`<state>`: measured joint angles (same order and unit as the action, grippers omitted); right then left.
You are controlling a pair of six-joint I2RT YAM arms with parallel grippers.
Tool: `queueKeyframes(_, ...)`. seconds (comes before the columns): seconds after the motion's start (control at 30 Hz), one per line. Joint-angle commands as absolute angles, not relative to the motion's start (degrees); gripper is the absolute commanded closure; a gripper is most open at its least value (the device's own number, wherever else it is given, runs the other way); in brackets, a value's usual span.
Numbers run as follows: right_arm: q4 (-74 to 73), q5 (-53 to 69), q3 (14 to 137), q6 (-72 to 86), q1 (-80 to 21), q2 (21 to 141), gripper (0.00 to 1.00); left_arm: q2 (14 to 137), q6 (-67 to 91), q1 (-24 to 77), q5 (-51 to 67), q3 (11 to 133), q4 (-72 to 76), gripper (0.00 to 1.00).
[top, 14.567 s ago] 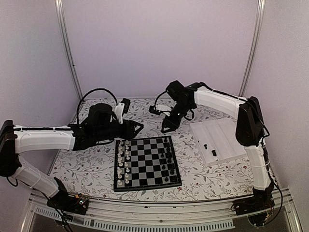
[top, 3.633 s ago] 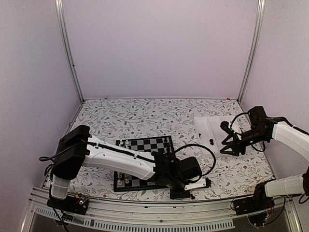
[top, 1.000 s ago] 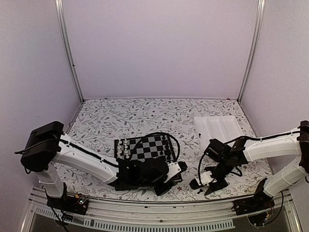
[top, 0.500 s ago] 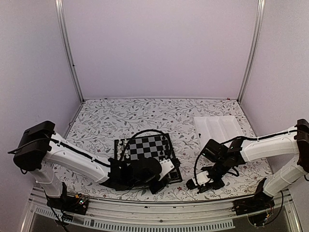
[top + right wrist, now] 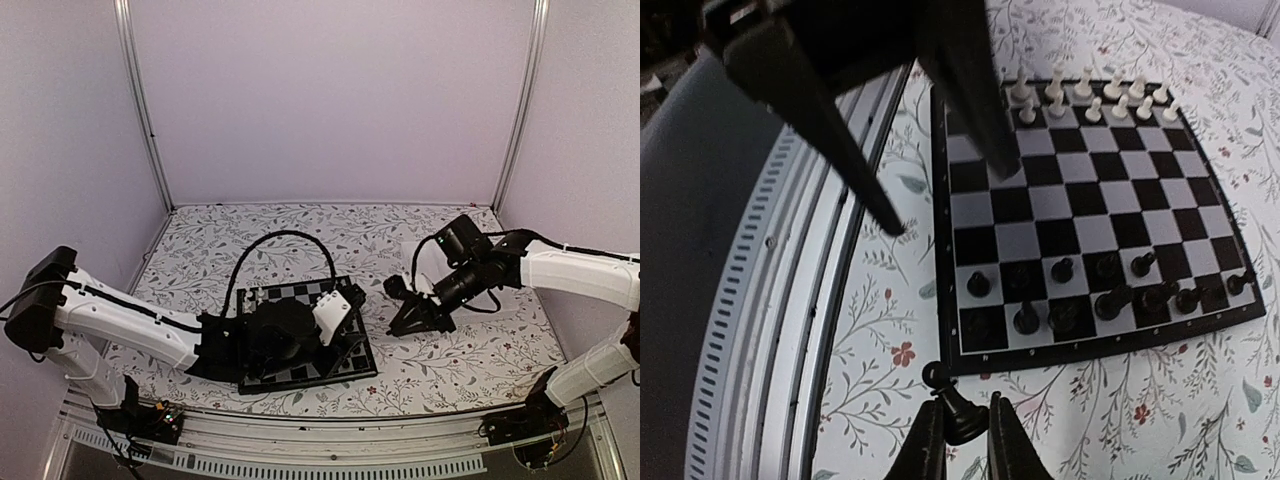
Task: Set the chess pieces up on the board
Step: Pick up the chess piece at the center of the board, then place the chess piece on the chessboard.
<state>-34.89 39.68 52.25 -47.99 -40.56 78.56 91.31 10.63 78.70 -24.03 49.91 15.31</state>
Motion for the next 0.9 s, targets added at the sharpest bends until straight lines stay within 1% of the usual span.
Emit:
queueKeyframes(0.0, -35.3, 61.7, 58.1, -41.0, -34.1, 78.4, 0.94, 89.1, 6.4, 79.0, -19.2, 52.2, 22.3, 0.57)
queueKeyframes(0.07, -36.3, 66.1, 60.2, -39.4, -33.6, 79.4, 0.94, 89.4, 4.9, 79.0, -17.8, 53.6, 21.1, 0.57)
queueKeyframes(0.17, -37.2, 68.8, 60.9, -39.3, -33.6, 80.1, 0.93, 90.0, 3.3, 79.0, -17.2, 55.1, 19.8, 0.57)
queueKeyframes(0.5, -38.1, 68.5, 59.5, -39.9, -33.6, 79.1, 0.92, 90.9, 1.6, 78.9, -17.1, 57.0, 21.9, 0.55)
queueKeyframes(0.77, -38.3, 68.5, 59.2, -40.1, -33.6, 78.9, 0.91, 92.4, 0.4, 78.5, -15.0, 59.5, 22.4, 0.58)
queueKeyframes(0.87, -38.5, 68.6, 59.1, -40.2, -33.6, 78.9, 0.91, 92.5, 0.3, 78.1, -14.2, 59.8, 22.4, 0.61)
